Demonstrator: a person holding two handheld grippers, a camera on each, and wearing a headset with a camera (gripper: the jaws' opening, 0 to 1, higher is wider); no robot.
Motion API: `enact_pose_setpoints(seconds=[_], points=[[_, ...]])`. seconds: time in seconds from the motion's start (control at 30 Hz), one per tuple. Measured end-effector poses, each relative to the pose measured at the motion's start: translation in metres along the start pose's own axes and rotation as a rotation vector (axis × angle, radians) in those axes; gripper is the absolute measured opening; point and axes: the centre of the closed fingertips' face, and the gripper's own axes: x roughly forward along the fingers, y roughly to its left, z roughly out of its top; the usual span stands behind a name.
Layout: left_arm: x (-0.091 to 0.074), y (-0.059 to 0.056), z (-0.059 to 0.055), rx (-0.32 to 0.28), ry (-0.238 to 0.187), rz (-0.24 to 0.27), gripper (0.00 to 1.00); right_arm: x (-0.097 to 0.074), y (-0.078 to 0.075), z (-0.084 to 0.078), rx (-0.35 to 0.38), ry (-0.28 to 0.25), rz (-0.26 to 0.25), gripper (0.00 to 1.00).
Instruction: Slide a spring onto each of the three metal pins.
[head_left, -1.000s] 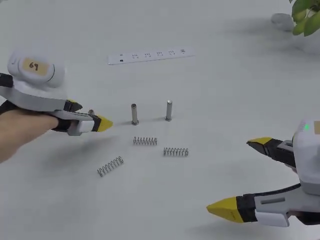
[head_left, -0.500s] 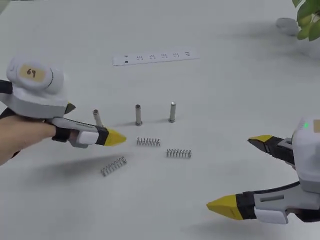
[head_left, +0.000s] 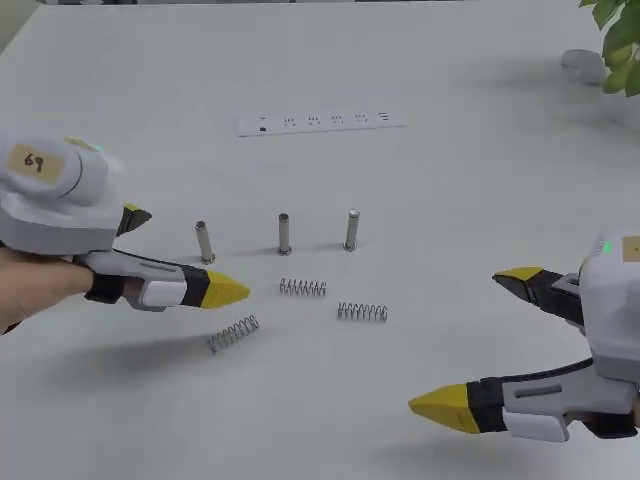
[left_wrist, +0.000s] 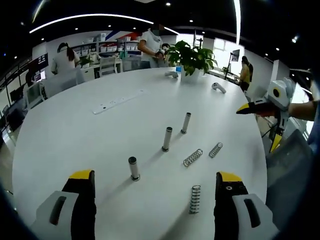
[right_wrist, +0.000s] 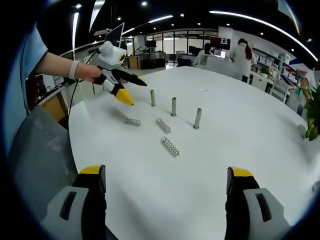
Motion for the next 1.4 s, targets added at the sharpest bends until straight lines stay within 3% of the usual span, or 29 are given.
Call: enact_pose_setpoints(seconds=[0.07, 0.23, 0.43, 0.47, 0.8, 1.07, 1.4], points=[[-0.005, -0.001, -0.002, -0.009, 0.000, -0.002, 0.98, 0.000, 0.000, 0.001, -0.005, 0.001, 0.002, 1.00], [-0.017, -0.012, 0.007, 0.028, -0.075, -0.028, 0.98, 0.001, 0.000, 0.005, -0.018, -0.003, 0.006, 1.00], [-0.033, -0.026, 0.012, 0.014, -0.131, -0.045, 0.95, 0.000, 0.000, 0.010, -0.032, -0.009, 0.011, 1.00], [-0.035, -0.028, 0.015, 0.006, -0.159, -0.050, 0.94, 0.000, 0.000, 0.011, -0.033, -0.010, 0.011, 1.00], [-0.053, -0.036, 0.004, 0.000, -0.175, -0.027, 0.96, 0.000, -0.005, 0.017, -0.057, -0.016, 0.007, 1.00], [-0.059, -0.044, -0.011, 0.000, -0.156, -0.017, 0.95, 0.000, -0.007, 0.019, -0.072, -0.011, 0.012, 1.00], [-0.059, -0.050, -0.023, -0.009, -0.144, -0.014, 0.86, -0.001, -0.008, 0.022, -0.083, -0.010, 0.015, 1.00]])
